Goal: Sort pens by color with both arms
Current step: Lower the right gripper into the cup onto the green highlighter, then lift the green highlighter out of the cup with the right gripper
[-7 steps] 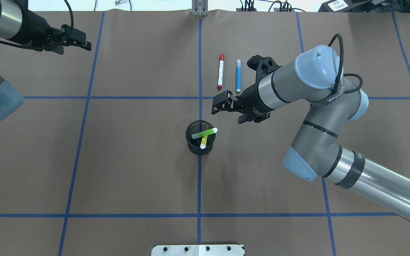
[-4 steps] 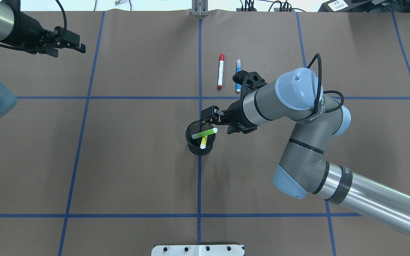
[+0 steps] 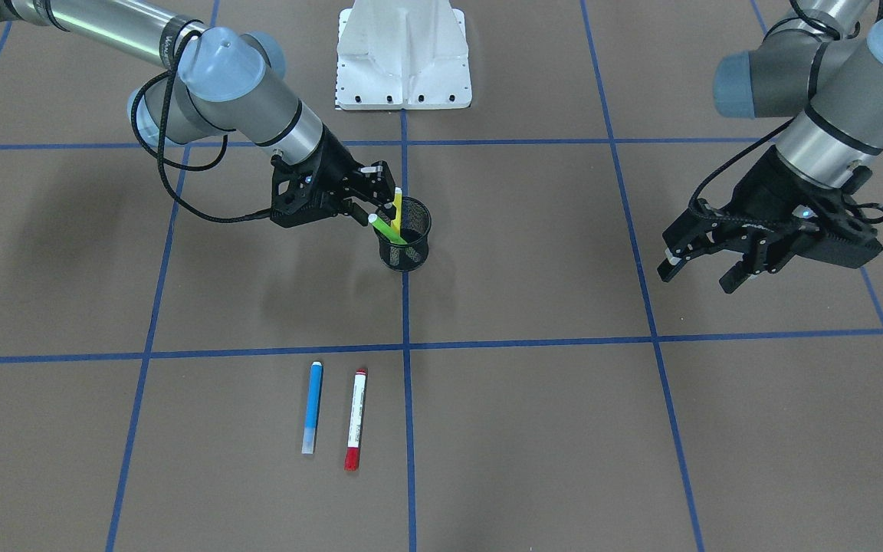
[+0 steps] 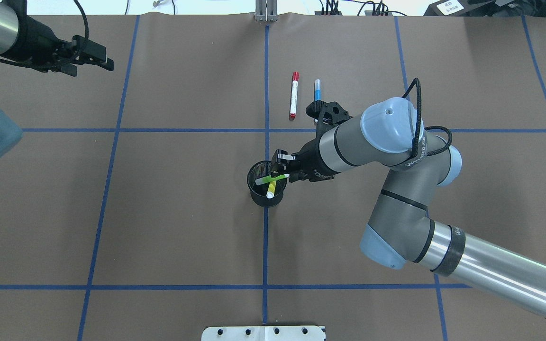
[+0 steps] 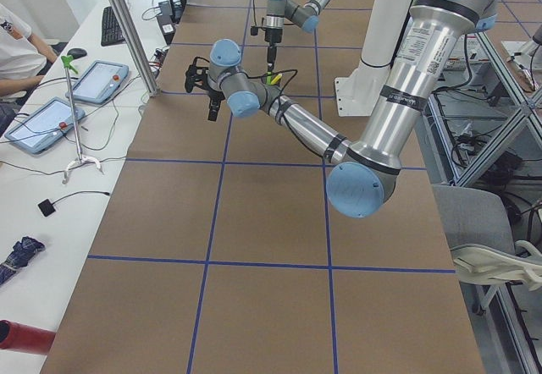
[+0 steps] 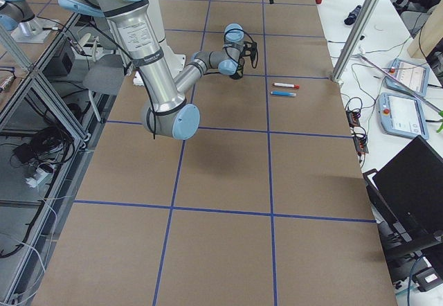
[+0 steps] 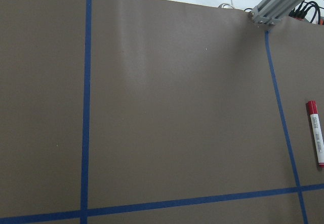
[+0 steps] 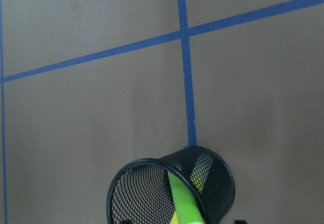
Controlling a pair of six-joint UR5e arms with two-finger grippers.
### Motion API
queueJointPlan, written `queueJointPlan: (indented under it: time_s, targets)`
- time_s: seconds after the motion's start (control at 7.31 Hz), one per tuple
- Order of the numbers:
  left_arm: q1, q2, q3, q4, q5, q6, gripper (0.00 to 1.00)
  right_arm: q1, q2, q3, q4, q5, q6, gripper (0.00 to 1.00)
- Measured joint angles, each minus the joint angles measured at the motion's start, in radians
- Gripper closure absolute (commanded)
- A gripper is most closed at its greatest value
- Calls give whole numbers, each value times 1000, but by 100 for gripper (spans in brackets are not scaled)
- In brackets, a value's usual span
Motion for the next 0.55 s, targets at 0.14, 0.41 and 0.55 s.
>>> queueJointPlan:
  time_s: [0.14, 0.41, 0.55]
  targets:
    - [0, 1, 1, 0, 0, 0, 0, 4, 0, 2, 1, 3, -2, 100]
    - [0, 1, 1, 0, 0, -1, 0, 41, 0, 12, 1, 35, -9, 100]
    - [0, 1, 1, 0, 0, -3, 0, 69, 1, 32, -1, 65, -8, 100]
